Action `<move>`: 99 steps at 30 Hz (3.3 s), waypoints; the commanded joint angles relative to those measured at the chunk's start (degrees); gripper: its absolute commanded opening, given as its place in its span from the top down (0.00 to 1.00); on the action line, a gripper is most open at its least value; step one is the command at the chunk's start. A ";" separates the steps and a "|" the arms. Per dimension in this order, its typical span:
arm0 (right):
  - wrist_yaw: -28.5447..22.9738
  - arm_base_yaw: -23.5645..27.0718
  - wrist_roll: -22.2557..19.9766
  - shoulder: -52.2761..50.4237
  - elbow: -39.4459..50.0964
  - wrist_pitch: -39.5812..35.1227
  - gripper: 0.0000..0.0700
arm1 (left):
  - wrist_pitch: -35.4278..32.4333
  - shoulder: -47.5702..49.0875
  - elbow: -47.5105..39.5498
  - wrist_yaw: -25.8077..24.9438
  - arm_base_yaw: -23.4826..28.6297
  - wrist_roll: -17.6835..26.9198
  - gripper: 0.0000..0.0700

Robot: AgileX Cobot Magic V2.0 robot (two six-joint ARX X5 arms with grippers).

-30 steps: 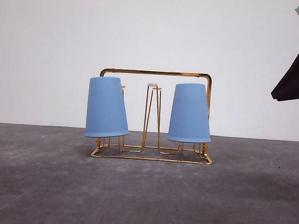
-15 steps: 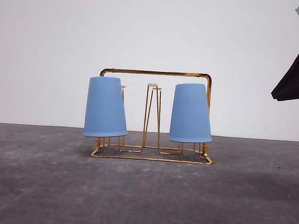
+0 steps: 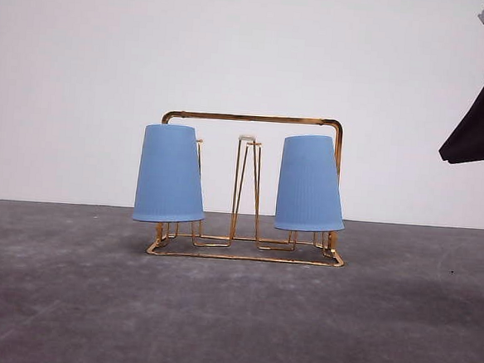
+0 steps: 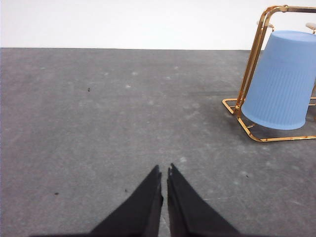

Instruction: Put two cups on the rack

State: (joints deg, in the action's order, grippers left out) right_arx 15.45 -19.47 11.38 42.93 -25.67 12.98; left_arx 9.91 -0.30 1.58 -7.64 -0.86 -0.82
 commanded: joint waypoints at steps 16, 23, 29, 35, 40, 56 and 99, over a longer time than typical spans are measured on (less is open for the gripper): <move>-14.45 16.71 -9.05 -39.06 20.88 -0.21 0.95 | 0.17 0.13 -0.87 0.11 0.00 0.57 1.00; -14.46 18.51 -8.84 -42.73 24.69 -2.95 0.95 | 0.19 0.11 -0.85 0.11 0.00 0.57 1.00; -14.37 18.48 -8.83 -42.73 24.72 -3.47 0.95 | 0.20 0.11 -0.85 0.11 0.00 0.57 1.00; -14.39 18.48 -8.83 -42.73 24.70 -3.99 0.95 | 0.20 0.11 -0.85 0.11 0.00 0.57 1.00; -14.39 18.48 -8.83 -42.73 24.70 -3.99 0.95 | 0.20 0.11 -0.85 0.11 0.00 0.57 1.00; -14.39 18.48 -8.83 -42.73 24.70 -3.99 0.95 | 0.20 0.11 -0.85 0.11 0.00 0.57 1.00; -14.39 18.48 -8.83 -42.73 24.70 -3.99 0.95 | 0.20 0.11 -0.85 0.11 0.00 0.57 1.00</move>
State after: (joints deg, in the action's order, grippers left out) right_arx 1.23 -1.02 2.79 0.21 -1.21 9.61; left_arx 9.94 -0.30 1.58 -7.58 -0.86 -0.82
